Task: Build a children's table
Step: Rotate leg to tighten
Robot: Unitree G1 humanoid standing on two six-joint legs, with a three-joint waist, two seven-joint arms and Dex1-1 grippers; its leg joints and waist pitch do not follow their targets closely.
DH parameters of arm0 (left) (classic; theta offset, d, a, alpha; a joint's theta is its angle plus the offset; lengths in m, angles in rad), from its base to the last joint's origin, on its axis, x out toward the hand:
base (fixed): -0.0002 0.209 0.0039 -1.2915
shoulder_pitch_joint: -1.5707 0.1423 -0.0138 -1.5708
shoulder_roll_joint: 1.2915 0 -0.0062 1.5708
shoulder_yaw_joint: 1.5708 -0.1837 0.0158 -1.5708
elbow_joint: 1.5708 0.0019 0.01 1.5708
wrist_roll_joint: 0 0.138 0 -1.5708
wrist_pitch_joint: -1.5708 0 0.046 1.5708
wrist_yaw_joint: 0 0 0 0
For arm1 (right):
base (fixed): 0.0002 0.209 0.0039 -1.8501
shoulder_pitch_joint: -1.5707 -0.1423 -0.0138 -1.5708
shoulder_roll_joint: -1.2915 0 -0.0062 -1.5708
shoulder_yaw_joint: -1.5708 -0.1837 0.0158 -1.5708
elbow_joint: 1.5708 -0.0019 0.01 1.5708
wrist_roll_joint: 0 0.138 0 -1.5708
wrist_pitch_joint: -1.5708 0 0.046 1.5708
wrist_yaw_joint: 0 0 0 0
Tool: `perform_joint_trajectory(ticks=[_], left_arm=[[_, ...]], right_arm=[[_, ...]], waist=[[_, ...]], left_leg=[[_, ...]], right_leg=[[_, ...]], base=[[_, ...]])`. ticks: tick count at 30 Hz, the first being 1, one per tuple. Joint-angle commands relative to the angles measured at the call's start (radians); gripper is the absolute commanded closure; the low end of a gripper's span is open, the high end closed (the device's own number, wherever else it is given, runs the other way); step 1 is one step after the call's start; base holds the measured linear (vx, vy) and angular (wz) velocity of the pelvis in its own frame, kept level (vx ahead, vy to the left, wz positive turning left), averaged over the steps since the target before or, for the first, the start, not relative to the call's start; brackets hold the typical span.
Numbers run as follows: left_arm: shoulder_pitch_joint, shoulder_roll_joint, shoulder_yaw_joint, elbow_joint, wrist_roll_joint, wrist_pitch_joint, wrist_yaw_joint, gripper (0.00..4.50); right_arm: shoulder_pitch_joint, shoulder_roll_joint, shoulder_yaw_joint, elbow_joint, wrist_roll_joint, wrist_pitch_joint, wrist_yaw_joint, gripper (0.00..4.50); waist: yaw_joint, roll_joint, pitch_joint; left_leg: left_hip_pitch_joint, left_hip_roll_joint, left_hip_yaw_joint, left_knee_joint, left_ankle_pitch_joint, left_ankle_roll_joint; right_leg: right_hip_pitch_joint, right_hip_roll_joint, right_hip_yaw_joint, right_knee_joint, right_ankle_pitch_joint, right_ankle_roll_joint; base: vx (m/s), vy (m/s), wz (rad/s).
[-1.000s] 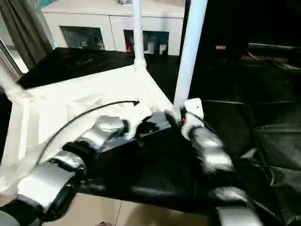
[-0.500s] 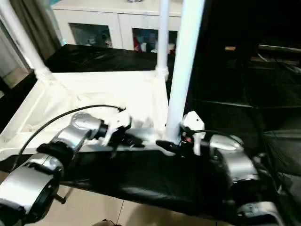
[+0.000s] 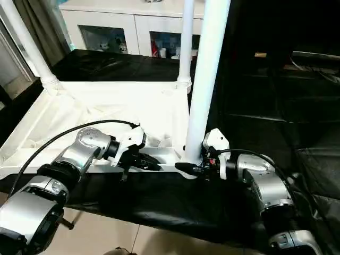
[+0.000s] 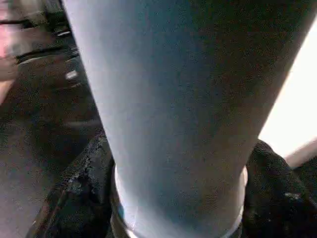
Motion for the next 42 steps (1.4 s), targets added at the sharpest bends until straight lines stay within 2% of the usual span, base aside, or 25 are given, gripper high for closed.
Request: perform_joint_trajectory(ticks=[1, 2, 3, 4, 6, 8, 9, 10, 11, 13, 14, 18, 21, 22, 23, 25, 26, 28, 30, 31, 33, 35, 37, 39, 42], left_arm=[[-0.039, -0.049, 0.029, 0.032, 0.003, -0.002, 0.190, 4.50], [-0.039, -0.049, 0.029, 0.032, 0.003, -0.002, 0.190, 4.50], [-0.059, -0.084, 0.039, 0.062, 0.014, 0.019, 0.314, 4.50], [-0.064, -0.096, 0.043, 0.069, 0.015, 0.026, 0.350, 4.50], [-0.085, -0.142, 0.055, 0.087, 0.012, 0.051, 0.450, 4.50], [-0.094, -0.162, 0.061, 0.094, 0.011, 0.062, 0.493, 4.50], [-0.114, -0.205, 0.069, 0.110, 0.006, 0.075, 0.563, 4.50], [-0.120, -0.219, 0.070, 0.115, 0.006, 0.076, 0.583, 4.50], [-0.125, -0.229, 0.070, 0.118, 0.005, 0.076, 0.591, 4.50], [-0.131, -0.240, 0.067, 0.125, 0.007, 0.068, 0.591, 4.50], [-0.134, -0.243, 0.062, 0.130, 0.011, 0.059, 0.588, 4.50], [-0.132, -0.239, 0.055, 0.129, 0.007, 0.039, 0.536, 4.50], [-0.109, -0.198, 0.045, 0.114, -0.004, 0.009, 0.417, 4.50], [-0.108, -0.195, 0.044, 0.113, -0.004, 0.008, 0.410, 4.50], [-0.094, -0.164, 0.033, 0.104, -0.002, -0.006, 0.340, 4.50], [-0.088, -0.148, 0.027, 0.099, -0.001, -0.014, 0.305, 4.50], [-0.078, -0.124, 0.021, 0.090, -0.005, -0.024, 0.245, 4.50], [-0.064, -0.095, 0.022, 0.072, -0.023, -0.032, 0.152, 4.50], [-0.056, -0.076, 0.025, 0.059, -0.038, -0.028, 0.088, 4.50], [-0.048, -0.054, 0.021, 0.045, -0.047, -0.023, 0.023, 4.50], [-0.039, -0.027, 0.016, 0.028, -0.053, -0.016, -0.054, 4.50], [-0.036, -0.002, 0.010, 0.020, -0.049, -0.013, -0.105, 4.50], [-0.035, 0.012, 0.010, 0.016, -0.049, -0.013, -0.134, 4.50], [-0.033, 0.023, 0.009, 0.008, -0.053, -0.011, -0.155, 4.50], [-0.032, 0.025, 0.010, 0.005, -0.053, -0.011, -0.156, 4.50]], right_arm=[[-0.018, 0.048, -0.001, 0.081, -0.063, -0.017, -0.160, 1.72], [-0.018, 0.048, -0.001, 0.081, -0.063, -0.017, -0.160, 1.73], [-0.041, 0.093, -0.026, 0.145, -0.093, -0.021, -0.312, 1.73], [-0.049, 0.108, -0.036, 0.164, -0.099, -0.018, -0.361, 1.73], [-0.078, 0.163, -0.080, 0.219, -0.091, 0.011, -0.518, 1.74], [-0.093, 0.185, -0.100, 0.244, -0.085, 0.022, -0.584, 1.74], [-0.131, 0.228, -0.133, 0.301, -0.081, 0.029, -0.712, 1.74], [-0.145, 0.240, -0.140, 0.319, -0.085, 0.024, -0.750, 1.74], [-0.155, 0.249, -0.140, 0.330, -0.089, 0.010, -0.763, 1.74], [-0.167, 0.266, -0.137, 0.333, -0.083, -0.006, -0.727, 1.74], [-0.174, 0.275, -0.137, 0.333, -0.082, -0.017, -0.712, 1.18], [-0.188, 0.282, -0.141, 0.315, -0.061, -0.032, -0.650, 1.01], [-0.163, 0.220, -0.086, 0.239, -0.051, -0.049, -0.469, 0.73], [-0.161, 0.216, -0.083, 0.234, -0.052, -0.050, -0.458, 0.73], [-0.124, 0.161, -0.045, 0.167, -0.043, -0.046, -0.323, 0.73], [-0.105, 0.134, -0.030, 0.134, -0.035, -0.040, -0.268, 0.73], [-0.077, 0.092, -0.013, 0.085, -0.022, -0.030, -0.185, 0.73], [-0.047, 0.043, -0.003, 0.033, -0.003, -0.015, -0.096, 0.73], [-0.033, 0.014, -0.002, 0.005, 0.011, -0.003, -0.047, 0.73], [-0.027, -0.008, -0.001, -0.003, 0.009, -0.010, -0.024, 0.73], [-0.022, -0.031, -0.004, -0.007, 0.005, -0.023, 0.002, 0.73], [-0.015, -0.047, -0.006, -0.022, 0.018, -0.008, 0.035, 0.73], [-0.009, -0.056, -0.005, -0.037, 0.028, 0.007, 0.060, 0.73], [0.000, -0.065, 0.004, -0.059, 0.039, 0.030, 0.091, 0.73], [0.004, -0.062, 0.017, -0.065, 0.031, 0.032, 0.100, 1.07]], waist=[[-0.005, -0.028, -0.068], [-0.007, -0.027, -0.066], [-0.007, -0.028, -0.066], [-0.014, -0.023, -0.065], [-0.022, -0.021, -0.065], [-0.029, -0.021, -0.065], [-0.027, -0.021, -0.069], [-0.030, -0.014, -0.067], [-0.031, -0.017, -0.070], [-0.030, -0.019, -0.070], [-0.028, -0.019, -0.071], [-0.027, -0.019, -0.069], [-0.026, -0.020, -0.071], [-0.024, -0.021, -0.072], [-0.021, -0.022, -0.071], [-0.017, -0.021, -0.070], [-0.014, -0.032, -0.070], [-0.009, -0.025, -0.069], [-0.006, -0.025, -0.069], [-0.005, -0.022, -0.069], [-0.003, -0.023, -0.068], [0.006, -0.018, -0.069], [0.008, -0.019, -0.069], [0.008, -0.020, -0.073], [0.008, -0.023, -0.073]], left_leg=[[0.009, 0.070, -0.037, -0.060, -0.086, 0.115], [0.011, 0.070, -0.037, -0.061, -0.090, 0.107], [0.012, 0.067, -0.037, -0.061, -0.099, 0.101], [0.016, 0.072, -0.038, -0.064, -0.108, 0.084], [0.015, 0.070, -0.041, -0.066, -0.110, 0.075], [0.016, 0.069, -0.039, -0.066, -0.111, 0.078], [0.015, 0.065, -0.039, -0.063, -0.104, 0.087], [0.015, 0.065, -0.040, -0.063, -0.103, 0.086], [0.012, 0.063, -0.039, -0.062, -0.093, 0.086], [0.010, 0.061, -0.037, -0.059, -0.085, 0.106], [0.010, 0.061, -0.037, -0.059, -0.082, 0.120], [0.010, 0.062, -0.037, -0.059, -0.089, 0.136], [0.006, 0.064, -0.037, -0.056, -0.074, 0.151], [0.006, 0.062, -0.036, -0.055, -0.073, 0.158], [0.002, 0.061, -0.035, -0.053, -0.066, 0.173], [0.002, 0.063, -0.034, -0.052, -0.067, 0.187], [0.002, 0.062, -0.033, -0.052, -0.069, 0.190], [0.002, 0.065, -0.035, -0.052, -0.067, 0.192], [0.004, 0.069, -0.036, -0.054, -0.069, 0.188], [0.008, 0.073, -0.036, -0.055, -0.076, 0.181], [0.006, 0.071, -0.035, -0.056, -0.084, 0.168], [0.014, 0.075, -0.035, -0.057, -0.094, 0.151], [0.011, 0.079, -0.037, -0.059, -0.085, 0.148], [0.009, 0.081, -0.039, -0.057, -0.064, 0.156], [0.005, 0.075, -0.037, -0.054, -0.059, 0.159]], right_leg=[[0.056, -0.111, 0.064, -0.082, -0.248, -0.133], [0.055, -0.111, 0.065, -0.085, -0.258, -0.133], [0.058, -0.109, 0.063, -0.088, -0.279, -0.130], [0.052, -0.111, 0.067, -0.087, -0.282, -0.138], [0.059, -0.114, 0.068, -0.089, -0.264, -0.143], [0.058, -0.111, 0.068, -0.087, -0.236, -0.154], [0.063, -0.113, 0.068, -0.085, -0.217, -0.157], [0.061, -0.114, 0.069, -0.084, -0.210, -0.166], [0.065, -0.112, 0.068, -0.083, -0.202, -0.161], [0.066, -0.112, 0.068, -0.083, -0.178, -0.162], [0.067, -0.112, 0.067, -0.082, -0.170, -0.160], [0.067, -0.112, 0.066, -0.085, -0.193, -0.153], [0.069, -0.111, 0.065, -0.078, -0.155, -0.158], [0.070, -0.109, 0.063, -0.078, -0.149, -0.157], [0.073, -0.107, 0.062, -0.076, -0.136, -0.153], [0.069, -0.108, 0.063, -0.075, -0.141, -0.144], [0.070, -0.105, 0.061, -0.078, -0.162, -0.134], [0.068, -0.107, 0.062, -0.078, -0.185, -0.126], [0.066, -0.107, 0.062, -0.077, -0.193, -0.130], [0.062, -0.108, 0.062, -0.080, -0.204, -0.135], [0.062, -0.110, 0.064, -0.079, -0.212, -0.140], [0.057, -0.110, 0.065, -0.081, -0.229, -0.143], [0.060, -0.112, 0.067, -0.075, -0.199, -0.153], [0.061, -0.114, 0.067, -0.066, -0.131, -0.170], [0.063, -0.116, 0.066, -0.065, -0.109, -0.179]], base=[[0.000, 0.000, 0.00], [0.000, 0.000, 0.00], [0.000, 0.000, 0.00], [0.000, 0.000, 0.00], [0.000, 0.000, 0.00], [0.000, 0.000, 0.00], [0.000, 0.000, 0.00], [0.000, 0.000, 0.00], [0.000, 0.000, 0.00], [0.000, 0.000, 0.00], [0.000, 0.000, 0.00], [0.000, 0.000, 0.00], [0.000, 0.000, 0.00], [0.000, 0.000, 0.00], [0.000, 0.000, 0.00], [0.000, 0.000, 0.00], [0.000, 0.000, 0.00], [0.000, 0.000, 0.00], [0.000, 0.000, 0.00], [0.000, 0.000, 0.00], [0.000, 0.000, 0.00], [0.000, 0.000, 0.00], [0.000, 0.000, 0.00], [0.000, 0.000, 0.00], [0.000, 0.000, 0.00]])
